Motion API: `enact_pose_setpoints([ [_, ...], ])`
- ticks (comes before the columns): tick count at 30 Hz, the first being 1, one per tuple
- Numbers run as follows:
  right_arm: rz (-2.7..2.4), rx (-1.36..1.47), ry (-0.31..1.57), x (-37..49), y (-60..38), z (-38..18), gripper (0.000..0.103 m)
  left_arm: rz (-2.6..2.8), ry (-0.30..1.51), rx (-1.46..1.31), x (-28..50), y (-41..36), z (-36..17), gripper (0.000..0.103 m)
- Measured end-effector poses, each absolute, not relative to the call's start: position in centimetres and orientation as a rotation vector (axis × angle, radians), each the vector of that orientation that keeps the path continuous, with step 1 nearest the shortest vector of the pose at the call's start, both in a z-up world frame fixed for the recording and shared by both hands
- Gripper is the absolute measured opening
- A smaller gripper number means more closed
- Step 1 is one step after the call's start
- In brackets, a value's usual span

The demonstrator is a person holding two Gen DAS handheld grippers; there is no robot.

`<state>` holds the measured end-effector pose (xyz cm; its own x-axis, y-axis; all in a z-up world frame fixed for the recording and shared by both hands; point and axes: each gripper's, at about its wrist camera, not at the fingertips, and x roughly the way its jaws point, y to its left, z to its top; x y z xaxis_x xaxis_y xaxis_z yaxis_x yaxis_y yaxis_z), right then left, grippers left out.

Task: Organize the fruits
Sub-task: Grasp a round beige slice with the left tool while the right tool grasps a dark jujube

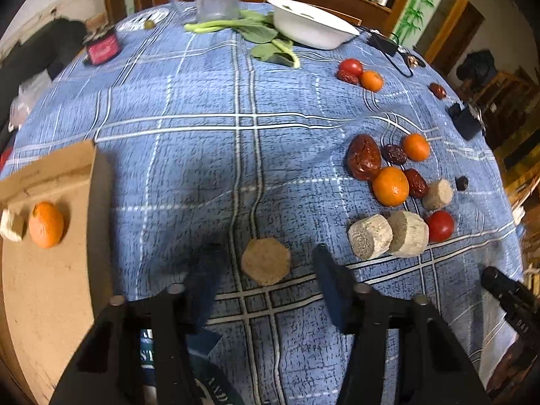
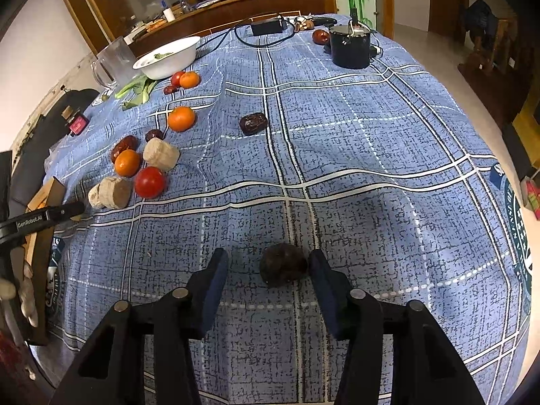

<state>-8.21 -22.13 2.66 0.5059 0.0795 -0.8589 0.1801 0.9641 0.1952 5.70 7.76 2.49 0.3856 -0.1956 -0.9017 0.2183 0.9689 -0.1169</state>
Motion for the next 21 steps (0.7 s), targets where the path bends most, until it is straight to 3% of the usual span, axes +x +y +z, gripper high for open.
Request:
enact_pose_setpoints([
  [2, -0.071, 0.263, 1.041, -8.3, -22.2, 2.7, 0.039, -0.253, 1.13, 0.066, 5.5, 7.2, 2.4, 0.031],
  [5, -0.08, 0.268, 1.041, -8.6, -22.5, 2.7, 0.027, -0.244, 1.111, 0.093, 5.3, 6.9, 2.4, 0.028],
  [21, 0.0, 0.256, 0.985, -9.2, -19.3, 5.9, 0.026, -0.273, 1.022, -0.047, 1.9, 9.9, 7.3, 0.028],
])
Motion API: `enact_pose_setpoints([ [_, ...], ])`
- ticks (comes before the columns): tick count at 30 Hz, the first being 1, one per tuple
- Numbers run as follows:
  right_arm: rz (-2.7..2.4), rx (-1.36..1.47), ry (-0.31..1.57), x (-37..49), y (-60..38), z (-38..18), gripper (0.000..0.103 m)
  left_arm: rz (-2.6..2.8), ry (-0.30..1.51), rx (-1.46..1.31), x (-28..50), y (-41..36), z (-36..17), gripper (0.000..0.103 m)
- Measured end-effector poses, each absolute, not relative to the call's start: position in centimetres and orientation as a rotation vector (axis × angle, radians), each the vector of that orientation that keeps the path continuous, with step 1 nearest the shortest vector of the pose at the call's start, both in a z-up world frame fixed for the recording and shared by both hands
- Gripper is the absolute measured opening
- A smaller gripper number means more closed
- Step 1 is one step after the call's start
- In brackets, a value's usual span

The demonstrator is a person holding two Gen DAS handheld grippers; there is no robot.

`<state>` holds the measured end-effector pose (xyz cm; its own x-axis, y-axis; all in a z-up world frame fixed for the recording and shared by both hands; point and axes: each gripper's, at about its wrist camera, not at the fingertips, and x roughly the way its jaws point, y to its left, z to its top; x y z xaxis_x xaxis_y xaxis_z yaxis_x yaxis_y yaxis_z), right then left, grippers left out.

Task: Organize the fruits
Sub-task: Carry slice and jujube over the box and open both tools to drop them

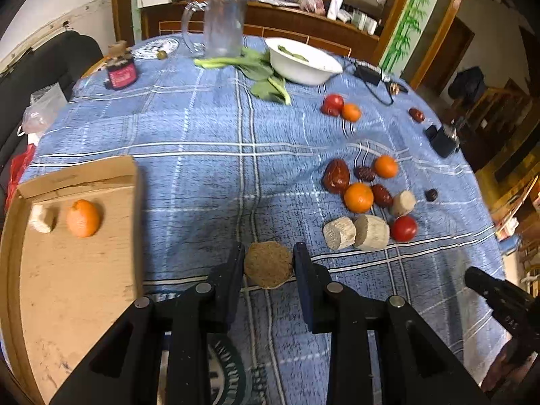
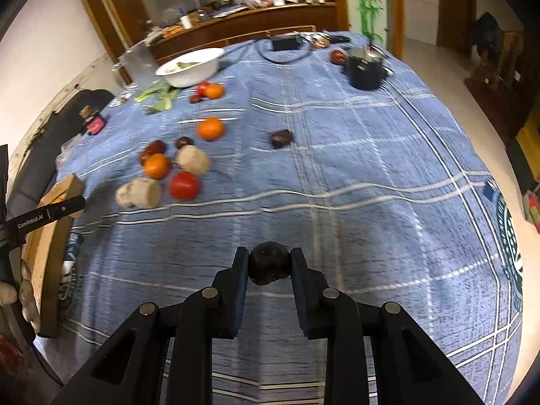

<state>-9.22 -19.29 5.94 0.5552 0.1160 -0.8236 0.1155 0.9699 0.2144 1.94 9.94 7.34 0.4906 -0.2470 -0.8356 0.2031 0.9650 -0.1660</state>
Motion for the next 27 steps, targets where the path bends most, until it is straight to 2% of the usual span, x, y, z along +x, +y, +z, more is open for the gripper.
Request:
enact_pose_setpoints([
  [8, 0.139, 0.219, 0.967, -7.0, -12.7, 7.5, 0.026, -0.196, 0.994, -0.122, 0.5, 16.5, 9.0, 0.028],
  [18, 0.442, 0.17, 0.976, -2.9, 2.6, 9.6, 0.027, -0.039, 1.033, -0.209, 0.3, 28.7, 7.8, 0.028],
  [27, 0.573, 0.103, 1.053, 0.9, 15.1, 7.1, 0.028, -0.009, 1.076, -0.178, 2.2, 33.4, 5.7, 0.029],
])
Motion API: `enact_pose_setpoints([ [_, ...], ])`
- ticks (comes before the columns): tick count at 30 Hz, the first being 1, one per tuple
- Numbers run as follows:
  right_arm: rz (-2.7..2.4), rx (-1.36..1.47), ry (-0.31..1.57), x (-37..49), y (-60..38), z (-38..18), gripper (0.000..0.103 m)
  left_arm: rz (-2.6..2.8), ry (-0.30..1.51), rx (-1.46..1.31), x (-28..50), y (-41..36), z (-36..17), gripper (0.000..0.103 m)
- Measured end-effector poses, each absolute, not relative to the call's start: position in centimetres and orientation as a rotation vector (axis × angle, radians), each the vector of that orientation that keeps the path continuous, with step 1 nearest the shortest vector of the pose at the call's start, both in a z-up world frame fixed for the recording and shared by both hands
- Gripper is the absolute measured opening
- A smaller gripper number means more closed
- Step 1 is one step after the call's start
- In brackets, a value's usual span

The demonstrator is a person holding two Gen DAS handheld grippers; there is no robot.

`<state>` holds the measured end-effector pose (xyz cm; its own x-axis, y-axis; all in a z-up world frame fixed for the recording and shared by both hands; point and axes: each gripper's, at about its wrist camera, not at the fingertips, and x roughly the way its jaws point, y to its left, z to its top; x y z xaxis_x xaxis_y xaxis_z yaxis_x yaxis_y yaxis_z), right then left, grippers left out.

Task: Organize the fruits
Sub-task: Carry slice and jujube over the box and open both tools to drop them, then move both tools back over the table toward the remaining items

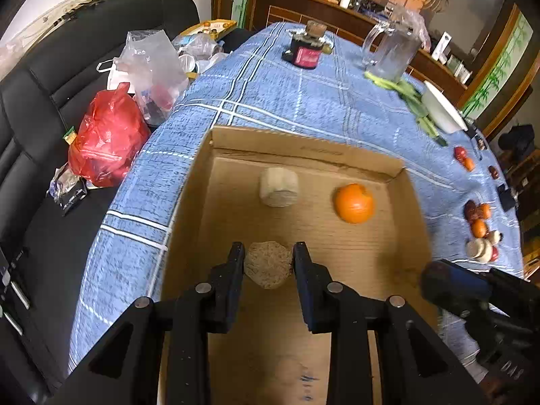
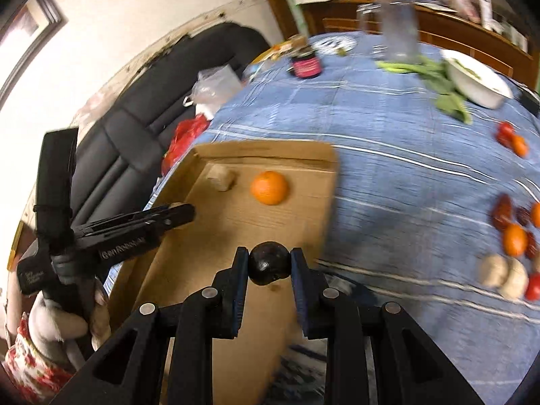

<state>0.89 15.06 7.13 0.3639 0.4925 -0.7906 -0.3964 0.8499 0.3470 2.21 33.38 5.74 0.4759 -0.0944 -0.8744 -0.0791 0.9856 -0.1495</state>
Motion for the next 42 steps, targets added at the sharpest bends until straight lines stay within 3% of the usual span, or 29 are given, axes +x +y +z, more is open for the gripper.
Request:
enact_pose_setpoints([
  [9, 0.551, 0.021, 1.108, 2.7, 18.9, 3.9, 0.028, -0.006, 1.115, -0.173, 3.4, 34.9, 3.9, 0.029],
  [14, 0.543, 0.01, 1.12, 3.3, 19.4, 3.1, 0.028, -0.02, 1.107, -0.165, 3.4, 34.6, 4.3, 0.042],
  [28, 0.584, 0.057, 1.045, 1.4, 18.0, 6.6, 0.037, 0.056, 1.022, -0.198, 0.8, 34.3, 8.5, 0.049],
  [32, 0.602, 0.231, 1.027, 0.5, 14.8, 8.1, 0.047, 0.043, 0.994, -0.21, 0.0, 33.0, 10.0, 0.049],
  [39, 0.687, 0.586, 0.994, -1.4, 7.1, 10.2, 0.05, 0.011, 0.968, -0.203, -1.2, 28.4, 11.8, 0.049],
  [42, 0.706, 0.792, 1.015, -2.0, 2.2, 9.8, 0.058, -0.011, 0.962, -0.195, -1.7, 25.5, 12.2, 0.049],
])
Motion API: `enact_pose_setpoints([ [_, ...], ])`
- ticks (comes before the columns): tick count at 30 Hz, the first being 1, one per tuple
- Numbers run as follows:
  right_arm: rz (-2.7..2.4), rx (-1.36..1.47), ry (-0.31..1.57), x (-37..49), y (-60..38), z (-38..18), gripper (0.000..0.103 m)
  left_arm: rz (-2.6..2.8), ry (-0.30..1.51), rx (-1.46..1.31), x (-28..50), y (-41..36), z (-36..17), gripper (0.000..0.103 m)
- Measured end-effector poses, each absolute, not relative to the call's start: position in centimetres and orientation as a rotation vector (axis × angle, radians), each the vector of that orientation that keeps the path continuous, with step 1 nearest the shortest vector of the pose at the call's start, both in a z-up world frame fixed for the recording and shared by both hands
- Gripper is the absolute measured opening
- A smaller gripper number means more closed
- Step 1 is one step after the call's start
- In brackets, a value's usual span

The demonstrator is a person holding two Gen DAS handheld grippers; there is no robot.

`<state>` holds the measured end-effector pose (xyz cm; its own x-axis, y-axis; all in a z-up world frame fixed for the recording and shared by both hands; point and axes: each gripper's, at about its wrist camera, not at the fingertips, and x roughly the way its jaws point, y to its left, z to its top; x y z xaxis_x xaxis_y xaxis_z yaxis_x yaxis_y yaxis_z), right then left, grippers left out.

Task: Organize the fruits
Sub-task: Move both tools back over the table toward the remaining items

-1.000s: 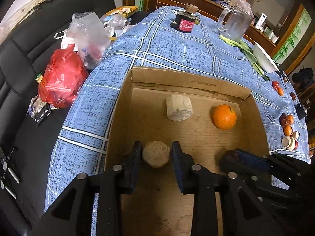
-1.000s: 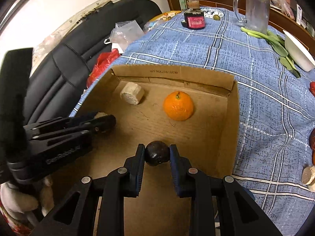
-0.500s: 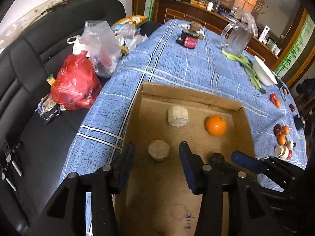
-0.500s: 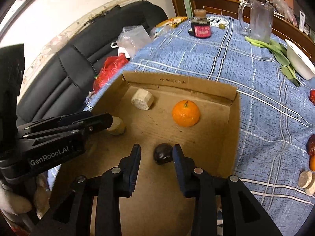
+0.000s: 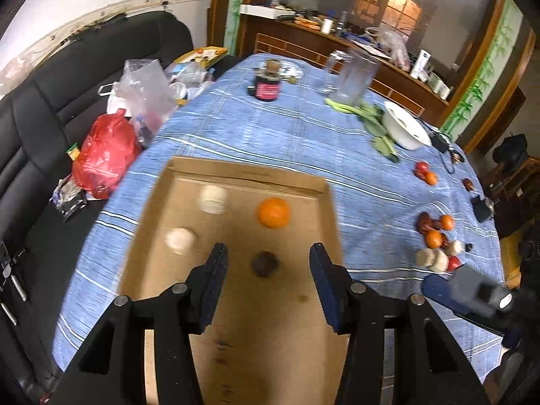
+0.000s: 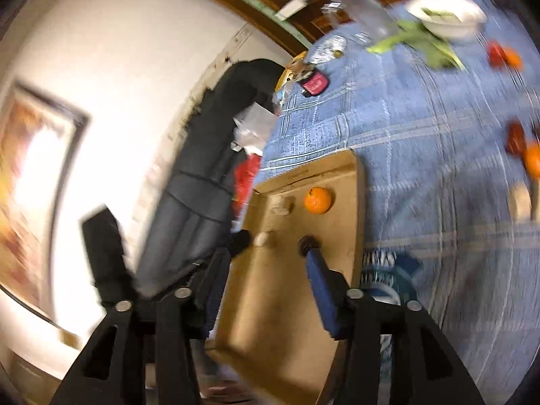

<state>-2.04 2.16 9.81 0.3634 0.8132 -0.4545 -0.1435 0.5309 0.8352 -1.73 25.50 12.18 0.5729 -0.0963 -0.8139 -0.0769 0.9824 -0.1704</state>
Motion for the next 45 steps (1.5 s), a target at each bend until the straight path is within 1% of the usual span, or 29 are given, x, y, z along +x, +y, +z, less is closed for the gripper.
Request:
enact_pose_setpoints([
  [3, 0.656, 0.876, 1.01, -2.7, -3.1, 9.5, 0.059, -0.05, 0.965, -0.179, -2.1, 21.9, 12.3, 0.049],
  [5, 0.588, 0.872, 0.985, -3.2, -7.4, 10.0, 0.059, -0.075, 0.963, -0.169, -2.3, 19.8, 12.5, 0.049],
  [8, 0.415, 0.767, 0.961, -3.8, -15.1, 11.5, 0.061, -0.117, 0.957, -0.151, -2.5, 16.6, 12.7, 0.049],
  [9, 0.35, 0.708, 0.96, -3.9, -17.8, 12.1, 0.062, -0.134, 0.957, -0.143, -2.6, 15.3, 12.7, 0.049],
  [12, 0.183, 0.533, 0.96, -4.3, -25.1, 14.3, 0.063, -0.17, 0.965, -0.116, -2.5, 12.5, 12.5, 0.049],
  [14, 0.096, 0.454, 0.954, -4.3, -28.3, 15.3, 0.066, -0.187, 0.976, -0.1, -2.3, 10.9, 12.2, 0.049],
  [16, 0.008, 0.383, 0.945, -4.4, -30.9, 16.1, 0.073, -0.201, 0.988, -0.087, -2.0, 9.6, 11.7, 0.049],
  [17, -0.029, 0.361, 0.942, -4.5, -31.6, 16.2, 0.073, -0.207, 0.995, -0.083, -1.8, 9.1, 11.5, 0.049],
  [19, -0.064, 0.37, 0.94, -4.4, -32.0, 15.6, 0.074, -0.218, 1.011, -0.077, -1.2, 8.0, 10.9, 0.05],
  [23, 0.013, 0.41, 0.982, -3.6, -28.4, 12.5, 0.074, -0.228, 1.047, -0.057, 0.4, 6.6, 9.5, 0.05],
  [29, 0.146, 0.219, 1.013, -2.3, -18.8, 9.0, 0.073, -0.254, 1.096, -0.036, 2.4, 5.6, 6.8, 0.049],
  [33, 0.184, 0.159, 1.03, -1.0, -15.2, 6.8, 0.056, -0.29, 1.113, -0.016, 3.3, 5.0, 5.3, 0.049],
  [36, 0.188, 0.189, 1.053, -0.1, -14.8, 5.5, 0.05, -0.334, 1.113, -0.005, 3.8, 4.4, 4.5, 0.049],
  [45, 0.198, 0.211, 1.09, 0.9, -13.9, 3.8, 0.05, -0.431, 1.136, 0.014, 4.9, 3.4, 2.8, 0.048],
])
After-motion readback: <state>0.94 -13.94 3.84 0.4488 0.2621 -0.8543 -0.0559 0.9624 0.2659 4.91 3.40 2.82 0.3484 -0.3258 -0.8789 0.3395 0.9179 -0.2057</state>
